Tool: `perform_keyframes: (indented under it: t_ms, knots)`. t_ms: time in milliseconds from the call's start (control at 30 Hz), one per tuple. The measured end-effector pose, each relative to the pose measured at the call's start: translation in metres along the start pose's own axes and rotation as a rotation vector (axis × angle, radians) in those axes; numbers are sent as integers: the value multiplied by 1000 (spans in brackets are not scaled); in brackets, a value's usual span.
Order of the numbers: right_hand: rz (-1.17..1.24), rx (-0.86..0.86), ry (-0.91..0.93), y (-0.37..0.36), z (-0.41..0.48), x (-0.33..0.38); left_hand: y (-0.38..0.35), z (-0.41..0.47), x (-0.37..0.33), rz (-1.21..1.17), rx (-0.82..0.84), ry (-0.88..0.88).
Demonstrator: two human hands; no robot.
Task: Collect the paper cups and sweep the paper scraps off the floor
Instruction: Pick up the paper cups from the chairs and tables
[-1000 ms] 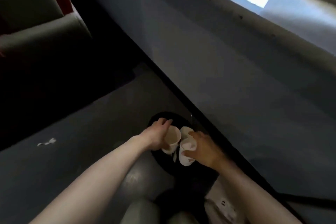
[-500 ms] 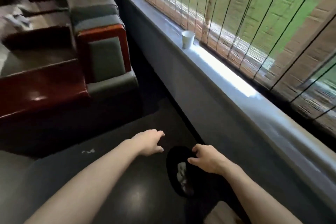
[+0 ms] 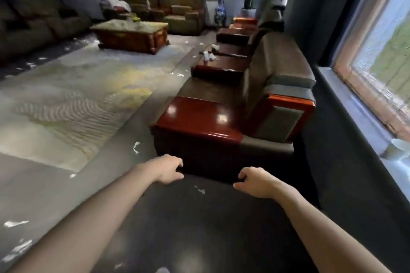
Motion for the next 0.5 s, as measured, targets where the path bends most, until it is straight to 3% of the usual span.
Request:
perform_keyframes:
  t_ms: [200,500]
  knots:
    - [-104,51,147,6,113,145,46,26,154,-99,-63,128]
    - [-96,20,211,60,291,317,149,101,359,-117,-157,197]
Point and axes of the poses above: each hand's wrist, its own z-axis towards the middle knuckle, its own y-axis out of the back of the hand, x = y × z, the point moved 6 cm from there along z, towards the middle knuckle, and after that the axes turned 2 degrees about -z, right-handed, at the moved point
